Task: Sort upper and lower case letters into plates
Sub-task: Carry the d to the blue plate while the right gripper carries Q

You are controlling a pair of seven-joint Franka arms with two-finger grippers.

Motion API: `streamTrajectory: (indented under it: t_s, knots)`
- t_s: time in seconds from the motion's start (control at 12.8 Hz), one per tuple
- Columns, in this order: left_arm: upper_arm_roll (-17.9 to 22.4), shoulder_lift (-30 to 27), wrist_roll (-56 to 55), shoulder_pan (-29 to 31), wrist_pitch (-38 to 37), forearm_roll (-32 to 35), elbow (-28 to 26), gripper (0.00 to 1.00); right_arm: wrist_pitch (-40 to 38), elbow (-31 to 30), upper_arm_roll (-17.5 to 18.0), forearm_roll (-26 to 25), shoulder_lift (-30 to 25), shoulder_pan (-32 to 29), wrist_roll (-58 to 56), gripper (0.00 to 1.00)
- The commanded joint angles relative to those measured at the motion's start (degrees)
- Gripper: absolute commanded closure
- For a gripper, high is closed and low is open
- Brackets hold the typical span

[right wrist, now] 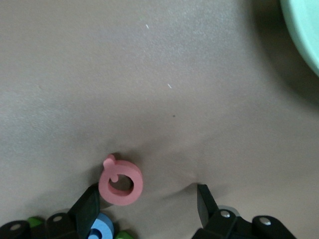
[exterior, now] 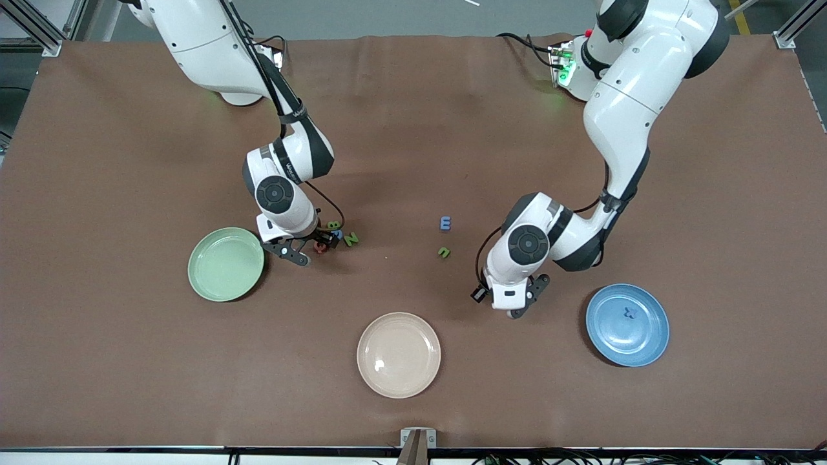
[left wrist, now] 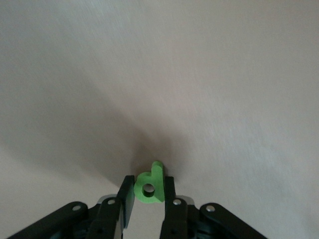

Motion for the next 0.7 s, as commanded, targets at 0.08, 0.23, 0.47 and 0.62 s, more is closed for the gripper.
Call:
streamTrajectory:
  t_s: [0.08, 0.23, 0.47, 0.62]
  knots:
    - [-0.11, -4.59, 6.09, 5.83, -5.78, 1.06, -0.29, 1.00, 3.47, -1.79, -0.33, -0.66, -0.98, 0.26, 0.96, 0.14]
    - [-0.19, -5.65, 14.06, 10.40, -7.19, 2.37, -0.38, 1.00, 3.83, -1.70, -0.33, -0.67, -0.80, 0.17, 0.96, 0.20]
    - [-0.19, -6.53, 22.44, 15.33, -8.33, 2.55, -0.12, 1.00, 3.83, -1.70, -0.33, -0.49, -0.80, 0.08, 1.14, 0.35]
    - [-0.19, -6.62, 27.98, 17.70, -9.84, 2.55, -0.12, 0.99, 3.83, -1.79, -0.25, -0.40, -0.80, 0.08, 1.31, 0.53]
